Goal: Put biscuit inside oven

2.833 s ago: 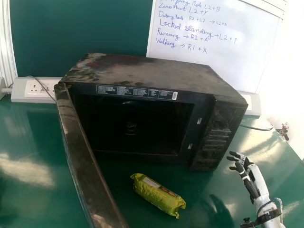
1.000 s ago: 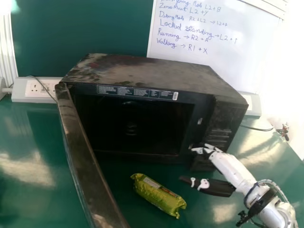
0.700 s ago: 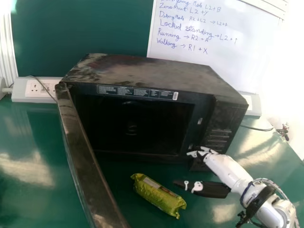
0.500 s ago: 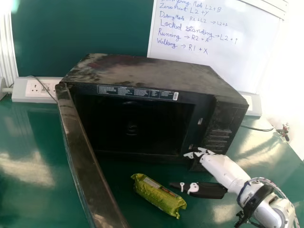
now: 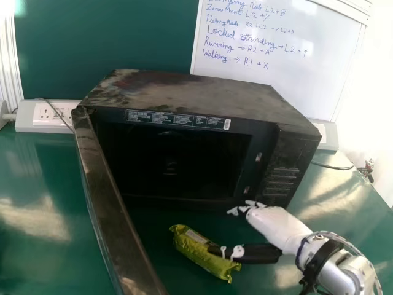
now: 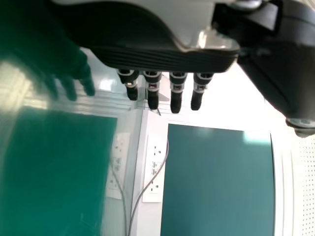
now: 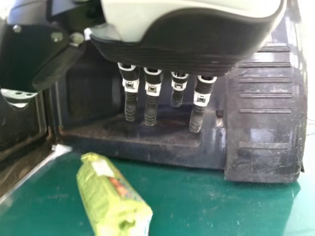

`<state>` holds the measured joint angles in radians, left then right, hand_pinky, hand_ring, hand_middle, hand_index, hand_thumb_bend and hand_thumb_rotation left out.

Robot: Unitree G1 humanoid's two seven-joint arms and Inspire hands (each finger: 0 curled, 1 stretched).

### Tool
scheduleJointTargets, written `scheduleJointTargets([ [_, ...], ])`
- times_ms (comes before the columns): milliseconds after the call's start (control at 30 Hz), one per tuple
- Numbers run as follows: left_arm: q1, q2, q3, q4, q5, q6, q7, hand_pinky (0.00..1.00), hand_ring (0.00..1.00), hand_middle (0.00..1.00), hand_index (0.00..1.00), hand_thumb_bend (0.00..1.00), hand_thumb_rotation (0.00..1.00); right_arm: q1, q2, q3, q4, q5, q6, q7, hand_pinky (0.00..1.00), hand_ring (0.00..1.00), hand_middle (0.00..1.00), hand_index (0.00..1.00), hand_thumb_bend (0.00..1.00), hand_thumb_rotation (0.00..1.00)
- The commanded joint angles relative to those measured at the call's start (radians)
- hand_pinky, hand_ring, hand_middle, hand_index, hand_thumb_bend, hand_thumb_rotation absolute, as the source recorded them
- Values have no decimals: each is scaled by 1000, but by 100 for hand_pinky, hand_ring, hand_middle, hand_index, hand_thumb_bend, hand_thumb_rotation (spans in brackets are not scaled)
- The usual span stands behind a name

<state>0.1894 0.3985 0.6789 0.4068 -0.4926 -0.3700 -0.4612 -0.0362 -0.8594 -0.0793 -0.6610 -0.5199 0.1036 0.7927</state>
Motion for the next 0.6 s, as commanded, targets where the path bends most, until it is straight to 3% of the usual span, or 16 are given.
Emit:
scheduleJointTargets([
  [0,4,-18,-13,16,1,5,-2,100,100,100,100,0,100,-25,-16,19,-25,-19,19,24,81,86,88,87,100,67],
  [300,12,-24,-15,-10,-7,34,9,100,100,100,100,0,100,-78,-23,102,-71,-146,39,98,80,86,87,87,100,69],
  [567,4,-22,-9,12,-13,19,-12,100,100,100,100,0,100,-112,-5,172,-82,-246,12,123,80,85,86,85,100,69],
])
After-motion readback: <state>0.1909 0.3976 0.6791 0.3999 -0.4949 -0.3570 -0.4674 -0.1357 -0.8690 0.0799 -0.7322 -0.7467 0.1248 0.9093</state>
